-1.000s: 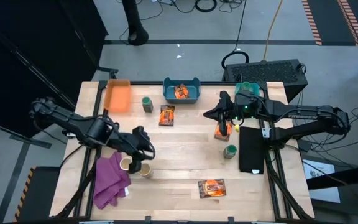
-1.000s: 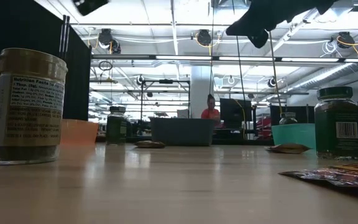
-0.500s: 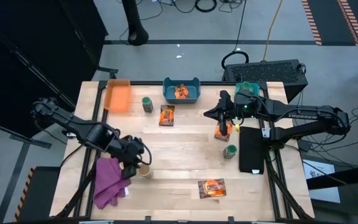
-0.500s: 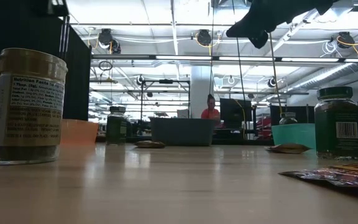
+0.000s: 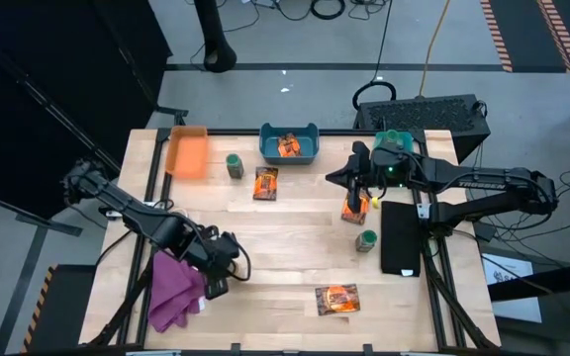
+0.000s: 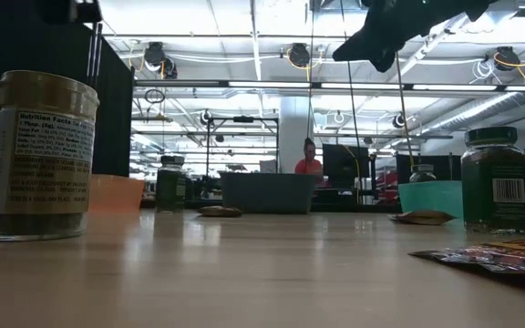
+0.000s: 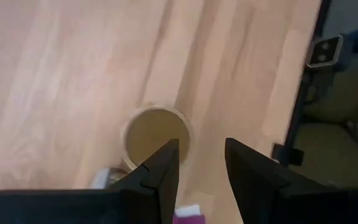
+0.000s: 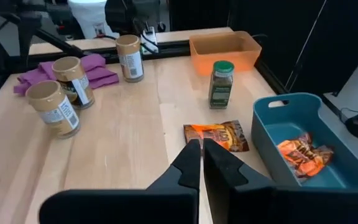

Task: Sort spices by type
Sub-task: Put the bottom right gold seasoning bottle into the orange bin

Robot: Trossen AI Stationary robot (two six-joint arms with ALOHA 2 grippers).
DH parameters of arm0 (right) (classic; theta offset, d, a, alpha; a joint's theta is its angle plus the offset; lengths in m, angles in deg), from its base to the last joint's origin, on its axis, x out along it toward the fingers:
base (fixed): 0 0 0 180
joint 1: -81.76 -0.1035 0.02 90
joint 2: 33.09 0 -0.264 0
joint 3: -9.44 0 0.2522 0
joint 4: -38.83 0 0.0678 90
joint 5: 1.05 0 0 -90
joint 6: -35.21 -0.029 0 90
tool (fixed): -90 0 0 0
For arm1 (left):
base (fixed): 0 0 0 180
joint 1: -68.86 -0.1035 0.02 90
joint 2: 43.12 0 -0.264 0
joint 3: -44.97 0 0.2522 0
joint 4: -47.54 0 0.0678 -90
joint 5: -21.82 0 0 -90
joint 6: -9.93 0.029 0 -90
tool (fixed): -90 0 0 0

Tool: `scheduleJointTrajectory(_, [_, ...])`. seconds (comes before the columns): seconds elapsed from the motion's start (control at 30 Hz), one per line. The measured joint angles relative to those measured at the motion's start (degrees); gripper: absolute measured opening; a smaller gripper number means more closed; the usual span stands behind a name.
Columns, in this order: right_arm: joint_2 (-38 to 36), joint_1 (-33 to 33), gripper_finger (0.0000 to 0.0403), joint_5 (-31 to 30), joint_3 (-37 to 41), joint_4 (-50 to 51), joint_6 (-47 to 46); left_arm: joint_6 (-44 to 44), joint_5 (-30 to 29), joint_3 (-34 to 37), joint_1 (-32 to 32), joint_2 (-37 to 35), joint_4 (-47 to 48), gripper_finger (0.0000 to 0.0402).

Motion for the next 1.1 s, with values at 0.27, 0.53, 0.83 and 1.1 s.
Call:
scheduleJointTrajectory(0.27, [0.02, 0.0, 0.0, -0.06, 0.0, 1.69, -2.21, -2.3, -1.2, 0.02, 0.24, 0.04, 2.21, 0.014])
scheduleJointTrajectory(0.53, [0.02, 0.0, 0.0, -0.07, 0.0, 1.11, -1.63, -2.27, -4.53, 0.02, 0.74, 0.04, 1.63, 0.0233])
scheduleJointTrajectory(0.83, [0.02, 0.0, 0.0, -0.07, 0.0, 1.02, -1.12, -1.59, -3.11, 0.07, 1.06, 1.7, 2.27, 0.033])
scheduleJointTrajectory(1.1, [0.02, 0.0, 0.0, -0.09, 0.0, 1.05, -1.65, -1.54, -2.84, 0.07, 1.07, 3.17, 2.32, 0.0334])
